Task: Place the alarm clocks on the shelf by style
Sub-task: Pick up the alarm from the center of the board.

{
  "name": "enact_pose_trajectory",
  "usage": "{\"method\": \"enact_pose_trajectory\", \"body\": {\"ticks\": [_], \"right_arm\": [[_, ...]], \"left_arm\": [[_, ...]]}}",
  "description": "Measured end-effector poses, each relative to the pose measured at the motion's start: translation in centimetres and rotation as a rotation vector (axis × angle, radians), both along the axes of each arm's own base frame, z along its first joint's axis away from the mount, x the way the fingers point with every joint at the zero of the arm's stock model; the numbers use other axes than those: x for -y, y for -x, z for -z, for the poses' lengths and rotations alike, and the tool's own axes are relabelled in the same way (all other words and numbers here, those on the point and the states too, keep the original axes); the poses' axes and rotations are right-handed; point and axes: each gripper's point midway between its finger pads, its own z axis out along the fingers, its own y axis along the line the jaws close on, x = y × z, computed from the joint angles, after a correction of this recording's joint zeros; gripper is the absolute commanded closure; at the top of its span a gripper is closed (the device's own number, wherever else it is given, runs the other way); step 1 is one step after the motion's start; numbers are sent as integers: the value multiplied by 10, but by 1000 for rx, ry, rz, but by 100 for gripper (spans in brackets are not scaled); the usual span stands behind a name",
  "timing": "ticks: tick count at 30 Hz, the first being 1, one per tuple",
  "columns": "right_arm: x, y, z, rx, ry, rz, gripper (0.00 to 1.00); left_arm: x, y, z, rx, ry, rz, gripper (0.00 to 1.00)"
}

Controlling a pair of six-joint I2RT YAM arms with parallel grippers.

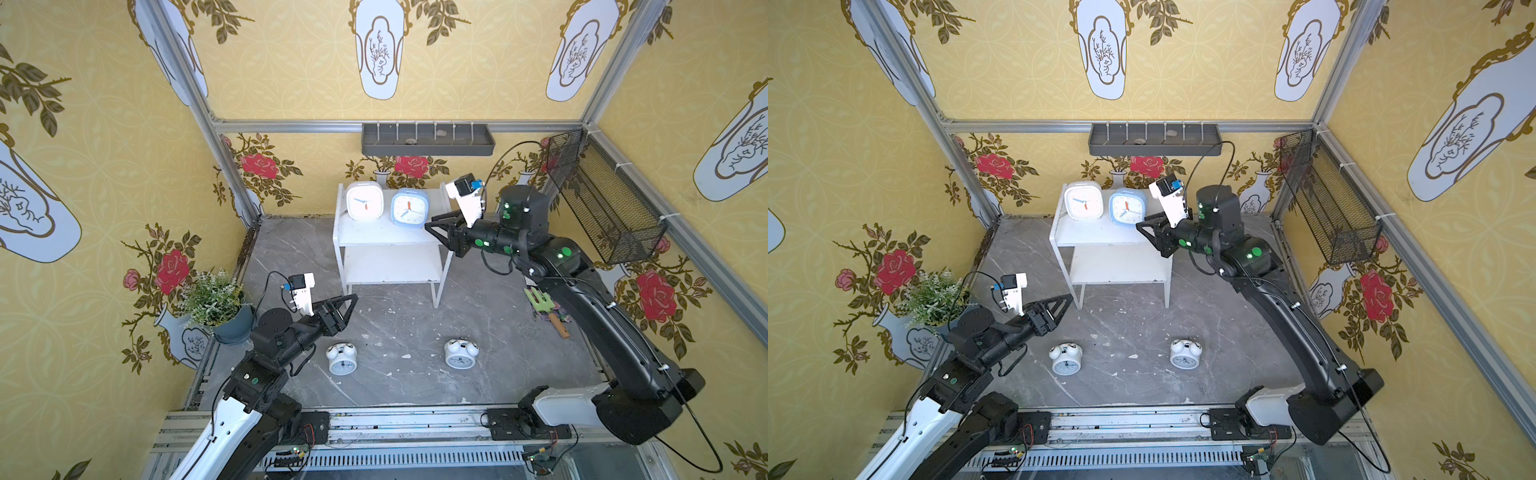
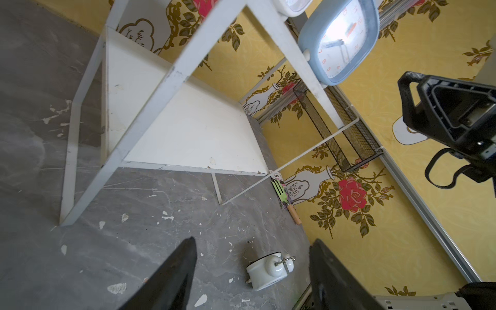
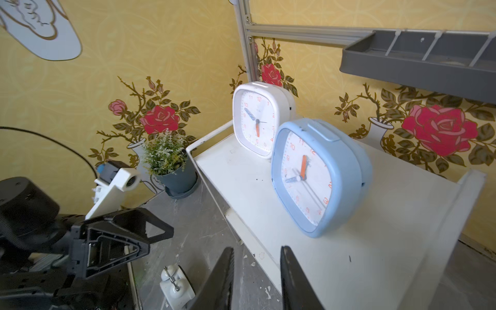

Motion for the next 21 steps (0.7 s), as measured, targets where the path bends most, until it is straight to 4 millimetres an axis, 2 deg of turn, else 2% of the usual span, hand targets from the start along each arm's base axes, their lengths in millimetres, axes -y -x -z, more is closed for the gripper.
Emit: {"method": "enact_pose_trajectory", "body": {"ticks": [2,5,16,19,21], "right_arm": [[1,-15,6,1,9,57,43],[3,-28,10,17,7,125,40],[13,-39,17,42,25,217,40],[13,-36,14,52,27,229,40],[6,-17,11,65,24,204,40]], "left_arm": [[-3,-1,7,-26,-17,-16,30],[-6,-1,17,-59,-39,-33,30],[-3,-5,25,-69,-65,-26,30],[-4,-5,26,-73,-67,-26,30],[-7,-5,29,-90,-80,-44,30]]}}
